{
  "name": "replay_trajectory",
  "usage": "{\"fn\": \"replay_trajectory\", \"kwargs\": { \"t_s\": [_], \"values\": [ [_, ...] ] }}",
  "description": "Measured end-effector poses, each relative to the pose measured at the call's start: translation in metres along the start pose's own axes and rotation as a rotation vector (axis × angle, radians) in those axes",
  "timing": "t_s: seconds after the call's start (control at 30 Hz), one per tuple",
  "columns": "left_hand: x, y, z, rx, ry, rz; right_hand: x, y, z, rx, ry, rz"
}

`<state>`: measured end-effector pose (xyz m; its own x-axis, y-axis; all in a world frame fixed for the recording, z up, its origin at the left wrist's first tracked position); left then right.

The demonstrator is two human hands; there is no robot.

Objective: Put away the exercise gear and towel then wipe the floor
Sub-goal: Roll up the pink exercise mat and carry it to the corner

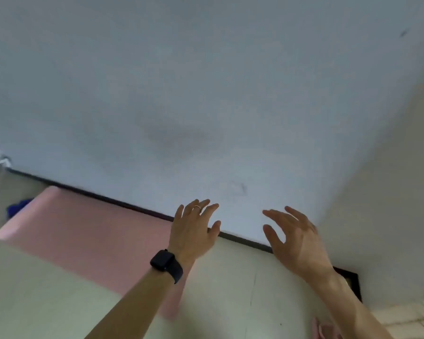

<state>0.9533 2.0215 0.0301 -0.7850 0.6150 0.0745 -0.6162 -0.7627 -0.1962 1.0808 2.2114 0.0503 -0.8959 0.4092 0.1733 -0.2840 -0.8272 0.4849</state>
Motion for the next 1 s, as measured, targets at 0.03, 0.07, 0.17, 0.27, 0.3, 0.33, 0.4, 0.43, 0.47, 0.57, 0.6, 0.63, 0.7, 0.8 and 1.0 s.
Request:
{"fn": "replay_trajectory", "kwargs": {
  "t_s": [0.03, 0.07, 0.17, 0.27, 0.3, 0.33, 0.4, 0.43, 0.47, 0.57, 0.6, 0.63, 0.7, 0.8, 1.0],
  "values": [
    [-0.021, 0.031, 0.014, 0.007, -0.02, 0.065, 0.002, 0.032, -0.013, 0.009, 0.021, 0.065],
    [-0.04, 0.057, 0.026, 0.012, -0.036, 0.113, 0.002, 0.059, -0.024, 0.015, 0.036, 0.112],
    [-0.129, 0.159, 0.076, 0.081, -0.107, 0.298, -0.012, 0.175, -0.07, 0.043, 0.126, 0.303],
    [-0.233, 0.254, 0.124, 0.118, -0.185, 0.48, -0.044, 0.293, -0.115, 0.058, 0.215, 0.472],
    [-0.271, 0.284, 0.137, 0.123, -0.203, 0.537, -0.06, 0.333, -0.129, 0.069, 0.227, 0.523],
    [-0.308, 0.311, 0.149, 0.132, -0.226, 0.583, -0.076, 0.37, -0.143, 0.084, 0.239, 0.565],
    [-0.381, 0.365, 0.17, 0.151, -0.246, 0.665, -0.114, 0.439, -0.17, 0.112, 0.268, 0.63],
    [-0.415, 0.39, 0.179, 0.16, -0.243, 0.702, -0.134, 0.472, -0.183, 0.125, 0.282, 0.664],
    [-0.448, 0.412, 0.186, 0.166, -0.244, 0.74, -0.153, 0.502, -0.194, 0.136, 0.299, 0.704],
    [-0.532, 0.465, 0.213, 0.161, -0.288, 0.838, -0.199, 0.583, -0.219, 0.168, 0.334, 0.796],
    [-0.554, 0.479, 0.222, 0.159, -0.308, 0.86, -0.21, 0.606, -0.226, 0.177, 0.346, 0.812],
    [-0.574, 0.492, 0.23, 0.161, -0.329, 0.881, -0.219, 0.627, -0.233, 0.185, 0.354, 0.827],
    [-0.607, 0.52, 0.243, 0.165, -0.359, 0.914, -0.233, 0.666, -0.25, 0.2, 0.347, 0.851],
    [-0.641, 0.564, 0.248, 0.151, -0.361, 0.96, -0.247, 0.717, -0.278, 0.198, 0.361, 0.87],
    [-0.656, 0.664, 0.242, 0.126, -0.32, 0.973, -0.241, 0.8, -0.352, 0.157, 0.407, 0.88]
  ]
}}
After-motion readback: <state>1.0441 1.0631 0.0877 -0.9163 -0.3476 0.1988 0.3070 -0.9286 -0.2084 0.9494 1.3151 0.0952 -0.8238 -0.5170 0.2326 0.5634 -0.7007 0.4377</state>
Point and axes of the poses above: each hand's wrist, its own x-axis towards the middle knuckle, its own z-axis out of the back of the hand, y = z × x, the point moved 10 cm from there along x, towards the middle knuckle, and after that the axes turned 3 degrees about -z, right-handed, at the moved point
